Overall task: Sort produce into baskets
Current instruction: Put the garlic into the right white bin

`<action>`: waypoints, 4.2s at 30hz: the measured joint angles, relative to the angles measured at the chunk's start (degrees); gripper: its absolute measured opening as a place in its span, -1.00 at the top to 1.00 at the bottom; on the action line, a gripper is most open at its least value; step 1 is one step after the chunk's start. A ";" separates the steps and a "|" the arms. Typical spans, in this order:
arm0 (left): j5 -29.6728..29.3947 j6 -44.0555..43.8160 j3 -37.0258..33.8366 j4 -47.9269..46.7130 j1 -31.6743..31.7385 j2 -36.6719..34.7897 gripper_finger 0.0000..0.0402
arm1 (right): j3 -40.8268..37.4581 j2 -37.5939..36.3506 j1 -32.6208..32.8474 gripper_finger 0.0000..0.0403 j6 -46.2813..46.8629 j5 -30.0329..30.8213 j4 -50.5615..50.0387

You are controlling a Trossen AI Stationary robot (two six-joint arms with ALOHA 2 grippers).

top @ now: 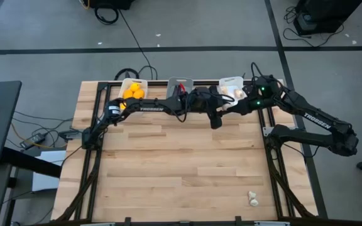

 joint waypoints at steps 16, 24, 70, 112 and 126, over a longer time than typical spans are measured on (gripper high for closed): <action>-2.90 -9.37 -0.33 -12.53 4.94 -0.02 -0.23 | 0.00 0.14 -2.98 0.84 -4.37 22.91 -6.99; 5.61 -13.33 -0.81 -20.09 7.55 0.07 -0.34 | 0.00 6.59 -8.58 0.64 -8.37 28.02 -3.46; 1.93 -7.39 -0.83 -0.47 -11.91 0.87 -0.16 | 0.15 -8.72 12.77 -0.31 9.49 21.07 -10.58; -13.89 -35.13 -0.76 -34.40 -11.49 -13.84 -0.06 | -14.91 6.48 62.27 -0.17 26.42 23.61 3.66; -14.71 -40.24 -0.70 -45.55 -14.10 -17.70 -0.06 | -8.15 19.61 83.51 -0.06 60.70 24.00 1.21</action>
